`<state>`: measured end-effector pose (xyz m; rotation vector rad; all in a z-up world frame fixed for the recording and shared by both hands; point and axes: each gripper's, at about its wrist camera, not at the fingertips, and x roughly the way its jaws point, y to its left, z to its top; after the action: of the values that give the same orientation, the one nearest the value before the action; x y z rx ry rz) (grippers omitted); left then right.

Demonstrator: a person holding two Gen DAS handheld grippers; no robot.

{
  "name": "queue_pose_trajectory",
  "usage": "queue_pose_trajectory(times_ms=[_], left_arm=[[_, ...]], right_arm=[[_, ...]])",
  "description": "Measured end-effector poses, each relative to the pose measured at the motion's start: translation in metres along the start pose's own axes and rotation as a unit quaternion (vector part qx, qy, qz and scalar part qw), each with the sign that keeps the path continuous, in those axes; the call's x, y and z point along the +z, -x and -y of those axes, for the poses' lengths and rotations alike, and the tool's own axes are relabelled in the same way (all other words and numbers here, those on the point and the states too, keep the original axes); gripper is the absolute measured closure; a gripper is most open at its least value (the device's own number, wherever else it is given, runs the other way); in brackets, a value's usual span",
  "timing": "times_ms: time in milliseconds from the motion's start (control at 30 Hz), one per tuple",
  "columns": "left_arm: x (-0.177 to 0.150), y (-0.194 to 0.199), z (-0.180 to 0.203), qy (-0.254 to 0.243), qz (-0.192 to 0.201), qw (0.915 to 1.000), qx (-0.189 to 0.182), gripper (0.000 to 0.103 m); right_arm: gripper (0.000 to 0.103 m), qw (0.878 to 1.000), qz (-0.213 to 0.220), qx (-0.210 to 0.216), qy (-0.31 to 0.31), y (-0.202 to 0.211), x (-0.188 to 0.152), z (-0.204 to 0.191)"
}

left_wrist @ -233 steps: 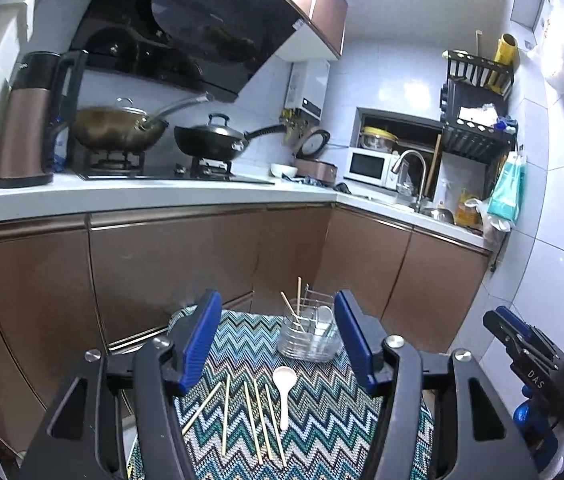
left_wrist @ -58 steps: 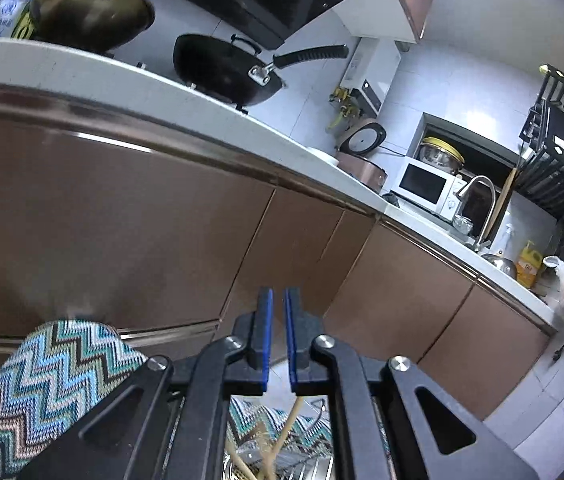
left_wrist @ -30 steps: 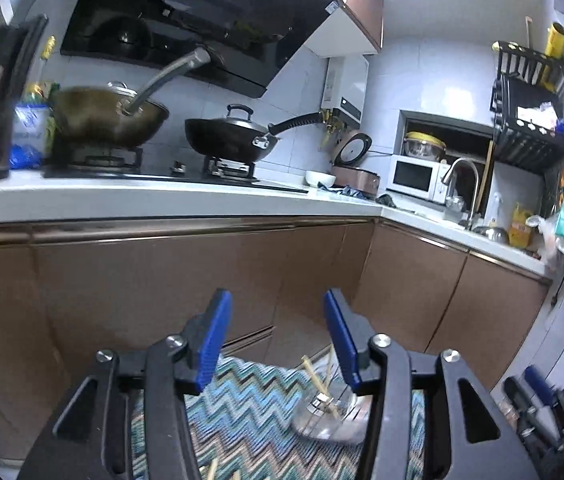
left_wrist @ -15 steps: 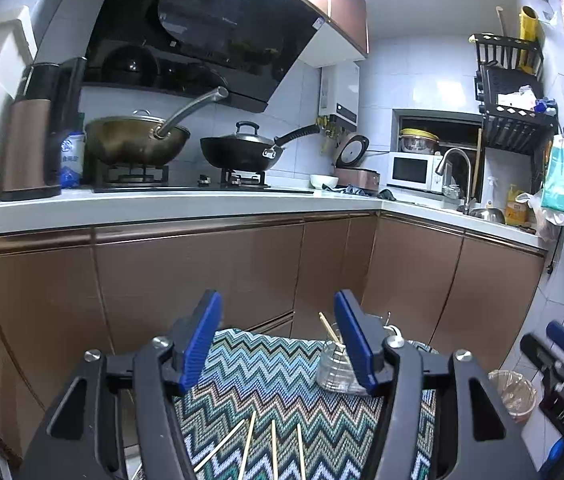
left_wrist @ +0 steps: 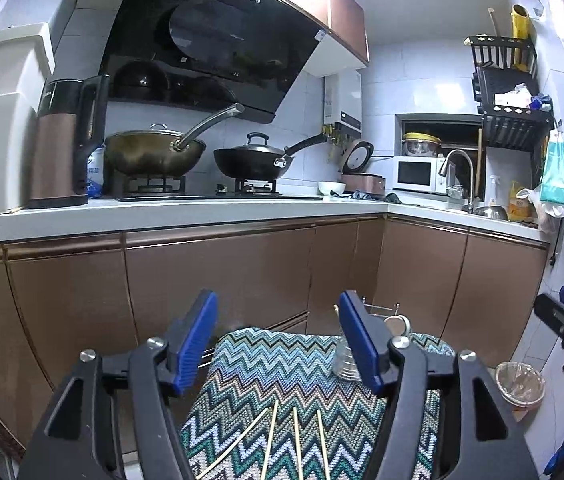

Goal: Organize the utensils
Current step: 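Move both open tools back down to the chopsticks on the cloth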

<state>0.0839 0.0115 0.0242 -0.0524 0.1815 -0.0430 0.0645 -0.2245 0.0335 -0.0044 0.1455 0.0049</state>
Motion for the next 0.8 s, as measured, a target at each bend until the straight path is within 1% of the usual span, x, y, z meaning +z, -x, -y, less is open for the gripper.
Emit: queue_pose_trajectory(times_ms=[367,800], left_arm=[[-0.006,-0.004,0.004,-0.020,-0.003,0.9998,0.009,0.042],[-0.016,-0.033,0.011,-0.035,-0.029,0.9989,0.013,0.042]], right_arm=[[0.040,1.000,0.003,-0.004,-0.021,-0.002,-0.001,0.014],[0.040,0.999,-0.016,-0.011,-0.031,-0.023,-0.011,0.028]])
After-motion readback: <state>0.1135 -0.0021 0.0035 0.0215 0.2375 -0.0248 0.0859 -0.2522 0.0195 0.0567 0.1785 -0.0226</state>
